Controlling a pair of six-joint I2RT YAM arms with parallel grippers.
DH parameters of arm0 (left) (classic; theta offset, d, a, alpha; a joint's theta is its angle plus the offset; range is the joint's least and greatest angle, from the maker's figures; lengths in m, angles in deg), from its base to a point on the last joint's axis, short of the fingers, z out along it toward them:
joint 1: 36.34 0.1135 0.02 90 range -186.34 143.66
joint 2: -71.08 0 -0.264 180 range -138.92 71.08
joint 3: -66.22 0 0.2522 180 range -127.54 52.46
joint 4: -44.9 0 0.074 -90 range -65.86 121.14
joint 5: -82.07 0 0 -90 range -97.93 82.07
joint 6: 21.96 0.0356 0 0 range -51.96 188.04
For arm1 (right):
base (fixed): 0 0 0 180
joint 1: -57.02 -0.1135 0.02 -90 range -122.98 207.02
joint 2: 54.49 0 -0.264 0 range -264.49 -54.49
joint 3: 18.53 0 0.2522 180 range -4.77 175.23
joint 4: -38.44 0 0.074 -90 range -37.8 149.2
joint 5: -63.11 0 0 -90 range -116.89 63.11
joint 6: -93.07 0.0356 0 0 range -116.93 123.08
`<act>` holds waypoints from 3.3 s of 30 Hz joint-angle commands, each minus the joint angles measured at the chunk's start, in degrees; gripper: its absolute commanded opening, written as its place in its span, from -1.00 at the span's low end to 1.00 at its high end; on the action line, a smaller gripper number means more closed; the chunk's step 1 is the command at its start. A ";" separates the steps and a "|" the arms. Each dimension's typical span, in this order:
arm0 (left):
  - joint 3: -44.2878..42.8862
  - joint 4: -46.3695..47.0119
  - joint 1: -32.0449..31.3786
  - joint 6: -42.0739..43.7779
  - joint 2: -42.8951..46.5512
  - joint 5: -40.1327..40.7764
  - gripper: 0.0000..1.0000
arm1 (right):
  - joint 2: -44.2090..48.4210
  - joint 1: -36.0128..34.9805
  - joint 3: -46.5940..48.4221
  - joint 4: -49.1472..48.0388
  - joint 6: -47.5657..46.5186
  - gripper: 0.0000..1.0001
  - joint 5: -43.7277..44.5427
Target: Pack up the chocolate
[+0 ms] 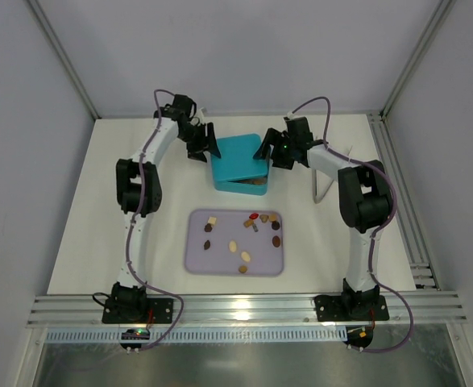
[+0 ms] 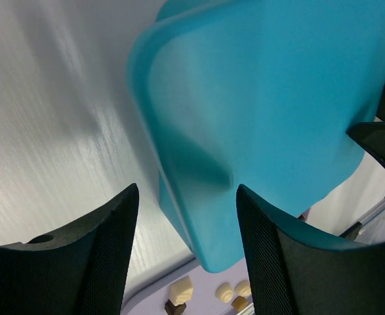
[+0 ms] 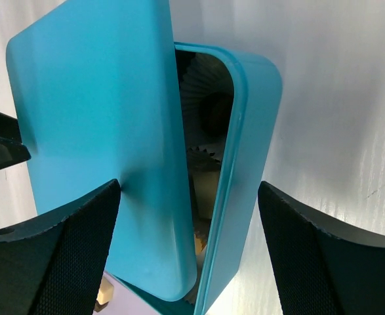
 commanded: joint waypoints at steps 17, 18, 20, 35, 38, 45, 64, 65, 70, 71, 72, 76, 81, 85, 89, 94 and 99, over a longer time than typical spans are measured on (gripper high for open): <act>-6.40 1.77 -3.52 -0.64 -2.44 8.90 0.21 | -0.48 -0.47 4.19 0.52 -3.81 0.70 2.58; -6.57 1.69 -3.70 -0.47 -2.62 9.26 0.21 | -0.49 -0.65 4.37 0.61 -3.90 0.70 2.67; -7.10 1.34 -3.97 -0.29 -2.88 9.70 0.22 | -0.49 -1.00 4.63 0.87 -4.16 0.71 2.85; -8.95 0.02 -6.60 2.70 -3.76 13.39 0.22 | -0.31 -2.58 5.69 1.23 -6.28 0.70 2.58; -9.04 -0.42 -7.31 3.75 -3.76 14.35 0.22 | -0.22 -2.85 5.95 1.14 -6.54 0.70 2.58; -8.95 -1.39 -8.71 6.30 -3.68 16.64 0.23 | 0.04 -3.64 6.39 1.49 -7.24 0.71 2.06; -5.88 -4.55 -10.91 9.90 -2.45 20.16 0.22 | -0.31 -3.99 7.36 1.49 -8.03 0.72 -1.28; -4.83 -4.55 -11.17 9.73 -1.84 21.46 0.21 | -0.40 -3.99 7.36 1.49 -8.03 0.72 -1.55; -0.96 -4.38 -11.70 9.38 0.01 23.58 0.22 | -0.49 -4.08 7.27 1.93 -7.86 0.73 -1.81; 0.18 -4.38 -11.79 9.12 0.36 23.85 0.24 | -0.40 -4.08 7.10 1.93 -7.77 0.73 -1.90; 0.89 -4.12 -11.88 9.03 1.15 24.37 0.25 | -0.40 -3.99 6.83 1.84 -7.68 0.74 -2.16; 4.66 -2.54 -11.88 7.89 3.53 24.21 0.37 | -0.13 -4.08 6.83 2.10 -7.77 0.81 -2.51; 6.69 -0.25 -11.88 6.92 5.90 21.84 0.54 | 0.22 -3.73 6.83 3.16 -7.77 0.85 -2.25; 6.96 0.63 -11.26 5.95 6.52 18.06 0.59 | 0.83 -3.38 6.66 4.04 -7.68 0.86 -2.43; 9.23 2.30 -10.04 4.46 8.27 14.19 0.64 | 1.71 -2.41 5.52 4.30 -7.60 0.92 -3.48; 12.76 4.85 -8.45 3.05 11.00 11.46 0.68 | 2.94 -1.62 3.58 4.04 -7.24 0.94 -5.15; 16.80 6.08 -8.19 3.14 12.93 9.79 0.70 | 4.43 -1.62 1.47 3.86 -7.15 0.96 -6.21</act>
